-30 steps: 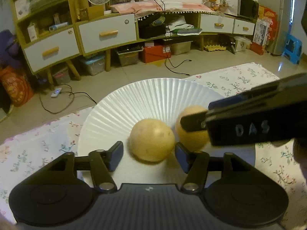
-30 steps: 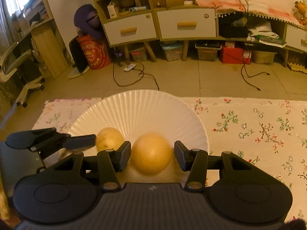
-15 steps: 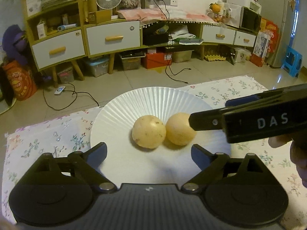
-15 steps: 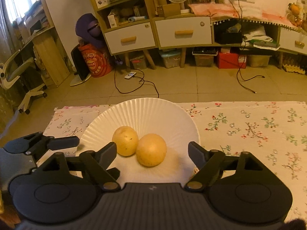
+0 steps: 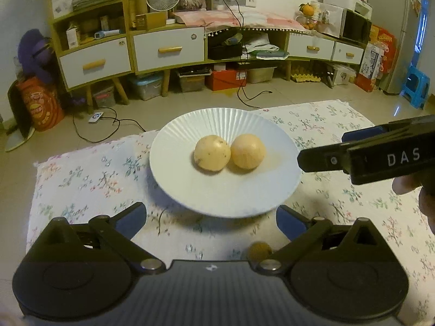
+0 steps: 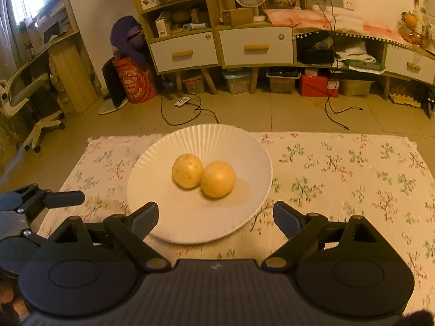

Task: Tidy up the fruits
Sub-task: 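Lower both fruits onto the white plate and open both tools, then withdraw both tools from the plate back toward the remaining fruits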

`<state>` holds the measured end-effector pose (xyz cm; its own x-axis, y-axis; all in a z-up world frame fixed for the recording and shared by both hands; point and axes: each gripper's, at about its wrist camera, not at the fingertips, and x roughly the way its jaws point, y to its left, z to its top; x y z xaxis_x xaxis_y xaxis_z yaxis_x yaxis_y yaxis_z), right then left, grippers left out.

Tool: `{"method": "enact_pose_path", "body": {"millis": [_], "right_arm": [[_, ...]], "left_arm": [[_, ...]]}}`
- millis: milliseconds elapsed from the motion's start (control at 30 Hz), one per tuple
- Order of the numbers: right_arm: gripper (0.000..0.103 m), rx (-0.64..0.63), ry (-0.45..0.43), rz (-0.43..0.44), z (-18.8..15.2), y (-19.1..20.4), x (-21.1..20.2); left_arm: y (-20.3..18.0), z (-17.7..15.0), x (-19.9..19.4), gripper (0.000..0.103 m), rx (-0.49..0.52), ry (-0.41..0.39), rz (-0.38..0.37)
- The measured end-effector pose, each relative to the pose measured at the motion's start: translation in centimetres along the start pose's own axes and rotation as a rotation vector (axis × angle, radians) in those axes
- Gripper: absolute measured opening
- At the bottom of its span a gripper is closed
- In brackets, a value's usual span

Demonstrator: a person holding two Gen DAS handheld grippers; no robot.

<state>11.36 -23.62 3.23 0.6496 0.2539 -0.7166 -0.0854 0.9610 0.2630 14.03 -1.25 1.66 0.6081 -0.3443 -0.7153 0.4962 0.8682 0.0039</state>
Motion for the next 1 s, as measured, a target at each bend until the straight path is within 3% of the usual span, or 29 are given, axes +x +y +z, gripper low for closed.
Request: {"method": "enact_pose_path", "body": {"millis": [533, 1000], "right_arm": [[0.097, 0.009, 0.022, -0.012, -4.1, 0.5, -3.3], [0.100, -0.090, 0.000, 0.012, -7.3, 1.4, -4.6]], "left_arm": [[0.0, -5.0, -5.0, 0.094, -0.004, 0.017, 0.025], [1.8, -9.2, -6.8, 0.094, -0.049, 0.019, 0.045]]}}
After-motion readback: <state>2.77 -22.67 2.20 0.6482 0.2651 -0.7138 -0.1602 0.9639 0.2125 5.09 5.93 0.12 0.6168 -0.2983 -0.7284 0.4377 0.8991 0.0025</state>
